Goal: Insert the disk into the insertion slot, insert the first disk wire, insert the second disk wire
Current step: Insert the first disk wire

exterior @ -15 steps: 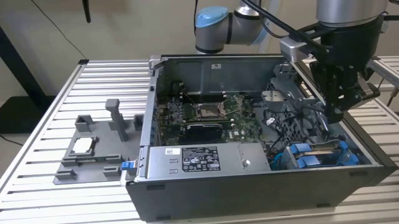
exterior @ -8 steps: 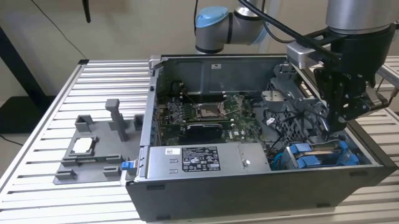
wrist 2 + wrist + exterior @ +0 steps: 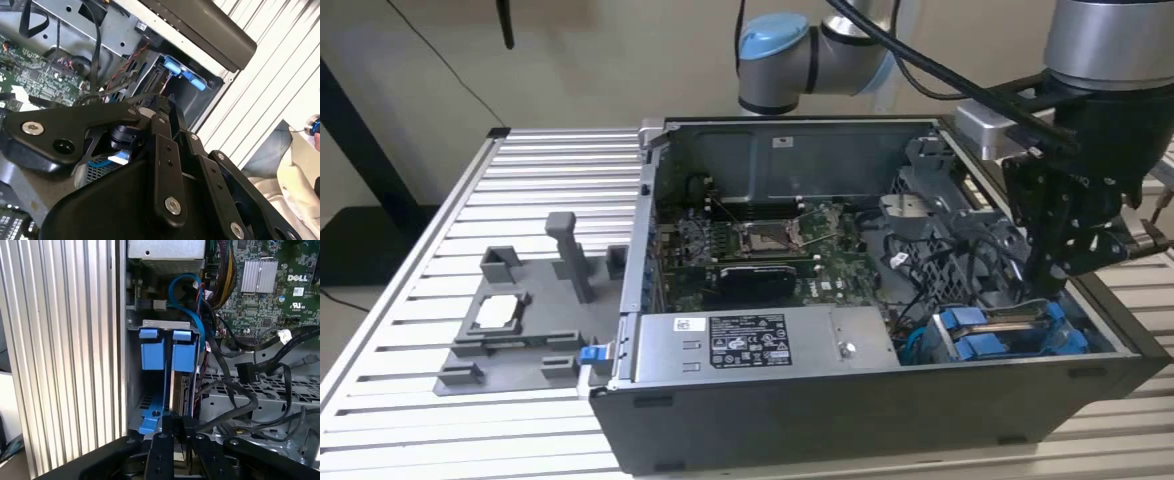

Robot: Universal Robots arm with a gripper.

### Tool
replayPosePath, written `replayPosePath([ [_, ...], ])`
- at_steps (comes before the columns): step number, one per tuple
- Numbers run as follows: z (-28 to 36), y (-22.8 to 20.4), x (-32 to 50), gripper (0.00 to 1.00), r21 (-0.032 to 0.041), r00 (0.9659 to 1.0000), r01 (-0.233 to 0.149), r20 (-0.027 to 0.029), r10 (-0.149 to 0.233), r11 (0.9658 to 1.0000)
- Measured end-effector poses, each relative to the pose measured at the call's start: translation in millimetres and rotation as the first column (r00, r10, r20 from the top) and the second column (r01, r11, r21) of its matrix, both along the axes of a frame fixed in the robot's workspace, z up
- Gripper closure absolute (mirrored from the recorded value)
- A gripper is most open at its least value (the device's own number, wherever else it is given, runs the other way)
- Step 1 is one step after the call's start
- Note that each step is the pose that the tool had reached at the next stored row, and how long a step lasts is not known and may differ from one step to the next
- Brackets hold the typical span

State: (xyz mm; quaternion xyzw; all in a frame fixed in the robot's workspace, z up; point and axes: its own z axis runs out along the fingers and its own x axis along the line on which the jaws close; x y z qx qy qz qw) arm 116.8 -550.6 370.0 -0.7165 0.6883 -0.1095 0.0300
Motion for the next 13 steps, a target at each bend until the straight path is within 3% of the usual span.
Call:
replayPosePath([
  [2,-1.0,-0.1,3.3,0.81,0.0138,1.0000,0.000,0.0000,0.000,0.9999],
  [5,-2.3,-0.4,6.4,0.81,0.0457,1.0000,0.000,0.0000,0.000,0.9990],
  [6,-2.7,-0.9,7.3,0.81,0.0488,1.0000,0.000,-0.0034,0.000,0.9988],
  [10,-3.9,-2.5,13.2,0.81,0.0508,0.9989,0.002,-0.0471,0.000,0.9987],
  [13,-5.0,-2.9,19.5,0.81,0.0546,0.9975,0.004,-0.0703,0.000,0.9985],
])
